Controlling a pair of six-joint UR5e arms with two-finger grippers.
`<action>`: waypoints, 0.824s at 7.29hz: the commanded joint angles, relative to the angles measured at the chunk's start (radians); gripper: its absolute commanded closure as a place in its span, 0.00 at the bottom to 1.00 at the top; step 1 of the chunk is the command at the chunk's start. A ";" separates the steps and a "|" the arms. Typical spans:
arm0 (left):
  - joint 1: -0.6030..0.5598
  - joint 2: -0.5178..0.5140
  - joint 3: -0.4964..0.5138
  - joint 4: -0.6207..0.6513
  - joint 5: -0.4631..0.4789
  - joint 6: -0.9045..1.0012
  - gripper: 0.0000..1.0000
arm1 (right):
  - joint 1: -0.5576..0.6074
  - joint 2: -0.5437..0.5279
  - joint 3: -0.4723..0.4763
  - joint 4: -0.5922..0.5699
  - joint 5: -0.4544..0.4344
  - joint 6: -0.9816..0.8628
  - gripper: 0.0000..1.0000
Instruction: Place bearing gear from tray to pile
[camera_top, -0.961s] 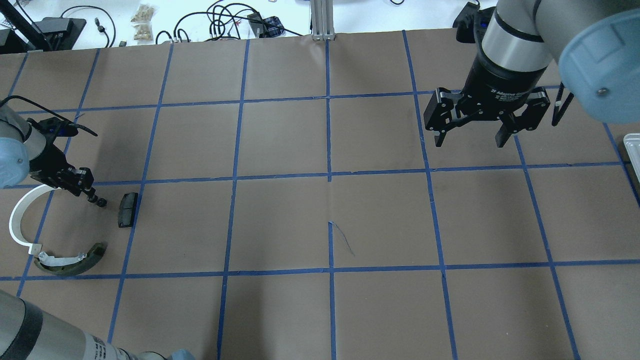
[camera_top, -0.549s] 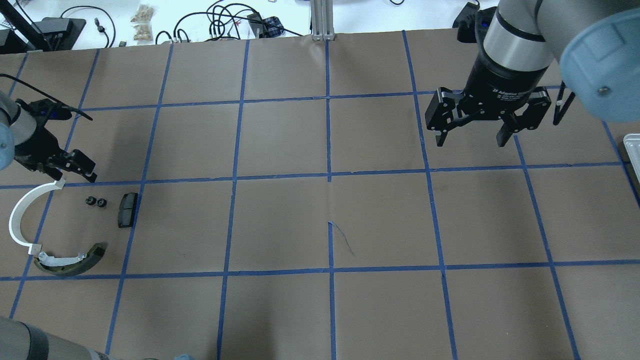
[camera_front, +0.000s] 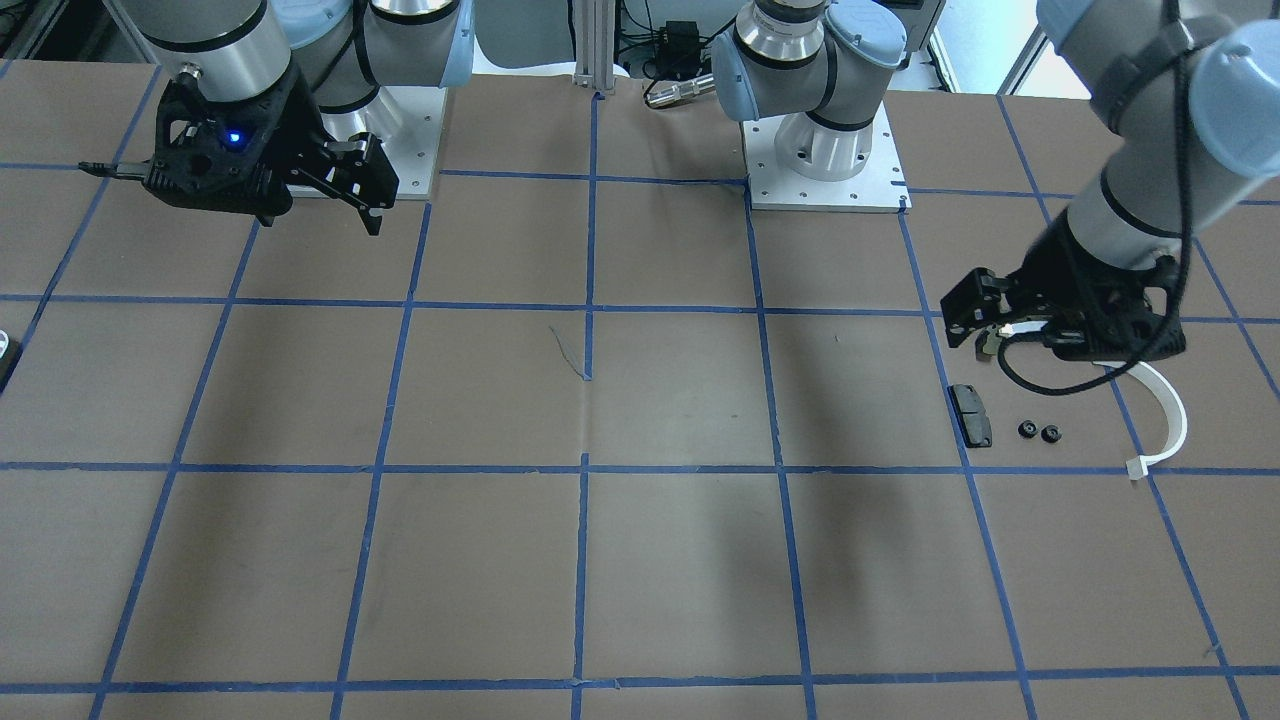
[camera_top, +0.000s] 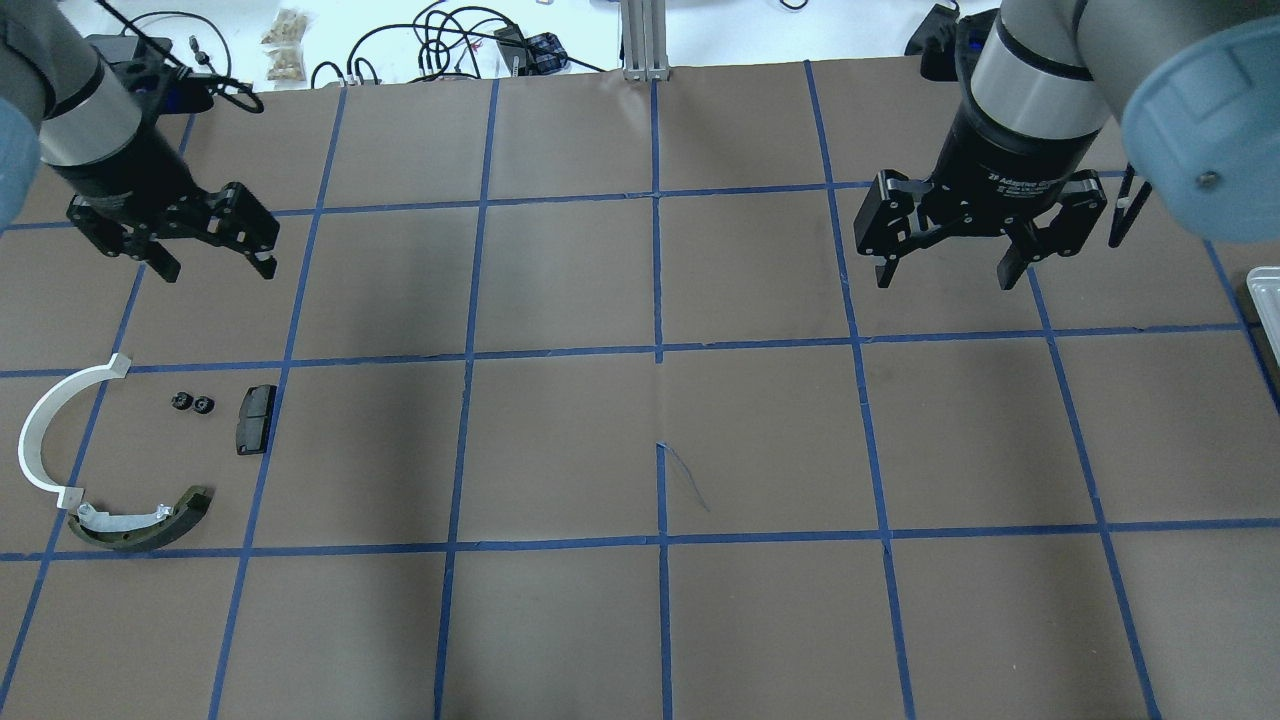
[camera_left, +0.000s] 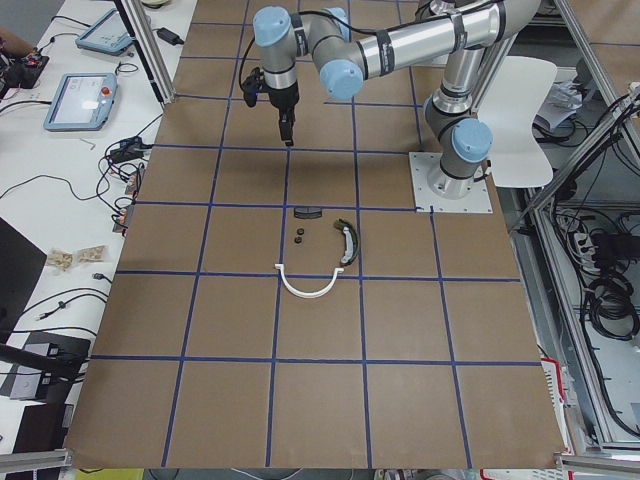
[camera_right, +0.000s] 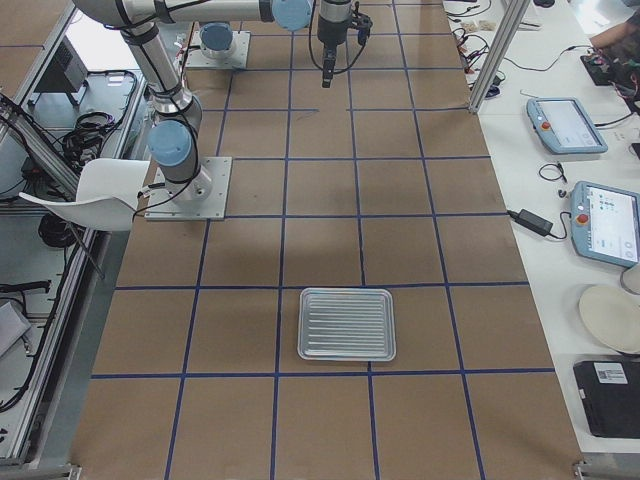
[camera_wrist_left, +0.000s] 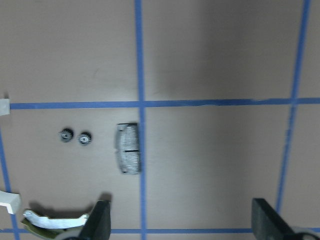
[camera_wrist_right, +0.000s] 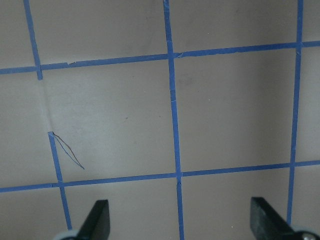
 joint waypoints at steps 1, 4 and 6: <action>-0.111 0.064 -0.009 -0.010 -0.002 -0.134 0.00 | 0.000 0.000 0.001 -0.009 -0.001 0.000 0.00; -0.208 0.055 0.014 -0.004 -0.037 -0.240 0.00 | -0.003 0.000 -0.001 -0.024 -0.001 -0.002 0.00; -0.210 0.037 0.049 -0.014 -0.040 -0.240 0.00 | -0.005 0.000 -0.001 -0.025 -0.002 0.000 0.00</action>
